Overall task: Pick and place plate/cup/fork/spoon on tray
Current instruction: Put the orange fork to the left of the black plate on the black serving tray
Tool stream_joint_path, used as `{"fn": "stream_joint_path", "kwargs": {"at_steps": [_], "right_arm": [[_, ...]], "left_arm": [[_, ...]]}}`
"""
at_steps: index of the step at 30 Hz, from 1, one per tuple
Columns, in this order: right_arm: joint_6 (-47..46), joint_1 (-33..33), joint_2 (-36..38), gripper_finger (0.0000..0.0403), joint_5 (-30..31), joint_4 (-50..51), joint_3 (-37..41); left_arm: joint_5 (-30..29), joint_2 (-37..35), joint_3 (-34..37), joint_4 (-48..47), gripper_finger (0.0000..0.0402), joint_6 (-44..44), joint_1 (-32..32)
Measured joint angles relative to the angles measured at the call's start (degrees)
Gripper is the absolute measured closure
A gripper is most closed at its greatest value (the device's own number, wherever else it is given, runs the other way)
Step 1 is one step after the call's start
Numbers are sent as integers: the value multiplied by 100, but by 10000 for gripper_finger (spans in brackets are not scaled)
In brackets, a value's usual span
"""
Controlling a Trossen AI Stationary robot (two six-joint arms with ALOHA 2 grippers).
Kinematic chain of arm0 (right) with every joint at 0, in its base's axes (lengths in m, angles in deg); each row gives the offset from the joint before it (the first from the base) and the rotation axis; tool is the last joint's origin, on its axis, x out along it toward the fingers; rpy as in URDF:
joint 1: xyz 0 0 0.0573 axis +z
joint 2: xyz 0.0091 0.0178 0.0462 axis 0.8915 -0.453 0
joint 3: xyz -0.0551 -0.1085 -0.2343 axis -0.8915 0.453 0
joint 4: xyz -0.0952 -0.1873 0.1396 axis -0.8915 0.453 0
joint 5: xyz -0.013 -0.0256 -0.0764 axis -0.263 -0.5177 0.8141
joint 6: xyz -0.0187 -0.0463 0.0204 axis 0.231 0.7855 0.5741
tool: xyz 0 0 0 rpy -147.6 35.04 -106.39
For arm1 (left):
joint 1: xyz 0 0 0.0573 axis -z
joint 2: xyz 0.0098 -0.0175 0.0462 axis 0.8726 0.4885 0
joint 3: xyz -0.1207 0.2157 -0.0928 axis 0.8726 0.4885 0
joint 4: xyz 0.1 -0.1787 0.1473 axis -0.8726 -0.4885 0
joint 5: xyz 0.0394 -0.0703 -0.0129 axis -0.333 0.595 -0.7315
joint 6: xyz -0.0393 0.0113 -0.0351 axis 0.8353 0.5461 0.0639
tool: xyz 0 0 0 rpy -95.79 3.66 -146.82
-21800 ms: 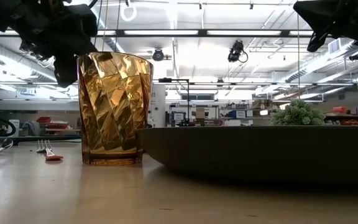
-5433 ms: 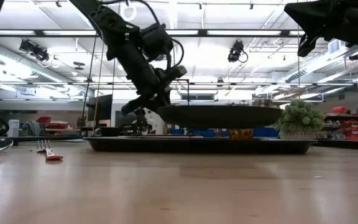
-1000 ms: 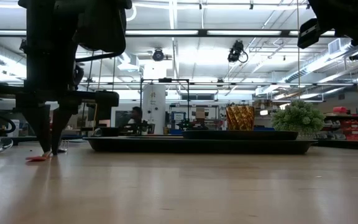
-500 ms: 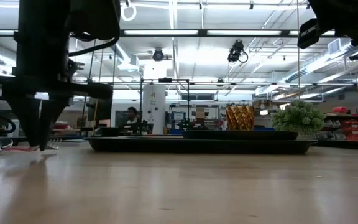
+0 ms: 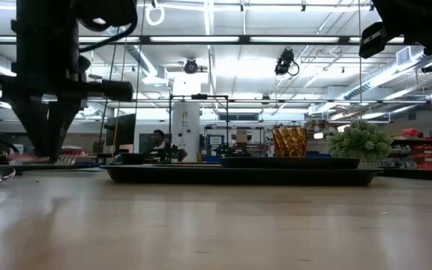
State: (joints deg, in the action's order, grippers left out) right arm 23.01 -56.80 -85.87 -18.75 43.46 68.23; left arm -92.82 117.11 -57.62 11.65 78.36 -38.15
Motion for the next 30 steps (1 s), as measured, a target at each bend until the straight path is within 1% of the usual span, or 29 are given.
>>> {"fn": "stream_joint_path", "kwargs": {"at_steps": [6,13,17,21,26,30], "right_arm": [[0,0,0,394,4,-52,-1],[0,0,0,394,17,-86,1],[0,0,0,394,16,-89,0],[0,0,0,394,17,-108,0],[0,0,-1,394,17,-106,1],[0,0,0,394,16,-97,1]], "left_arm": [[-199,-456,-1,-311,376,-174,-181],[-712,-784,-4,-351,377,-959,-866],[-905,-778,-34,120,375,-1806,-1470],[-1067,-656,-37,1030,376,-2816,-2089],[-1008,-333,-43,2091,376,-3879,-2747],[-852,-24,-43,2809,376,-4452,-3115]]}}
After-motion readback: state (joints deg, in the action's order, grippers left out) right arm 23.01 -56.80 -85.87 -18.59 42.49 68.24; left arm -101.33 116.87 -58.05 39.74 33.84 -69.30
